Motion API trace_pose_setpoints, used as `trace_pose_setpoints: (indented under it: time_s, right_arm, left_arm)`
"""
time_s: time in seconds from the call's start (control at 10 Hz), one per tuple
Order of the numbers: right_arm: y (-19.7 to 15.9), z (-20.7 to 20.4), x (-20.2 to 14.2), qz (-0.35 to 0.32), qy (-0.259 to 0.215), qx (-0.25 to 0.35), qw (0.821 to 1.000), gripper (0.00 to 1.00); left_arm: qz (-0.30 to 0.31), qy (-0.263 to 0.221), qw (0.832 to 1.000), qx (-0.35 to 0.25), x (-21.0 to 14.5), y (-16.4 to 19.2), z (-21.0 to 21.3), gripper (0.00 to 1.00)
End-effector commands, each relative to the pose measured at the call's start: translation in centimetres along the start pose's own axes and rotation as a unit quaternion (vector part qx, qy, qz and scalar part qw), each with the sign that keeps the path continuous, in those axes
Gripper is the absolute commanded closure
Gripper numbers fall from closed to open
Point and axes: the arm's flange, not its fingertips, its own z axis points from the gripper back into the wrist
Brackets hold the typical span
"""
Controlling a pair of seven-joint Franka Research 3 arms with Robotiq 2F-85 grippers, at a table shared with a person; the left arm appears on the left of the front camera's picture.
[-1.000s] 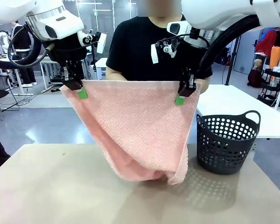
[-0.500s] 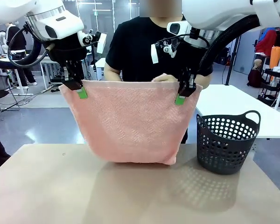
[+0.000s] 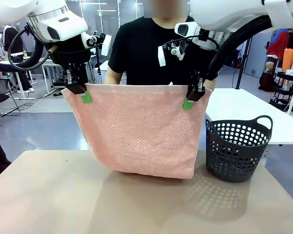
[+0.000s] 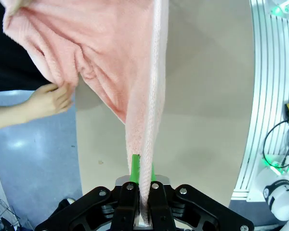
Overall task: Fold the towel.
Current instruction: Release the end of the 100 cm Hotel Towel you were holding and grab the top end of the folded side.
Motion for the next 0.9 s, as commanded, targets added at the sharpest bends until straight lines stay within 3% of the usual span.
trace_pose_setpoints:
  time_s: [0.0,0.8]
  right_arm:
    - [0.03,0.06,-0.01,0.001,0.001,-0.001,1.0,1.0]
    - [0.03,0.06,-0.01,0.001,0.001,-0.001,1.0,1.0]
  left_arm:
    - [-0.007,0.006,1.0,0.005,-0.12,0.19,0.22,1.0]
    - [-0.007,0.006,1.0,0.005,-0.12,0.19,0.22,1.0]
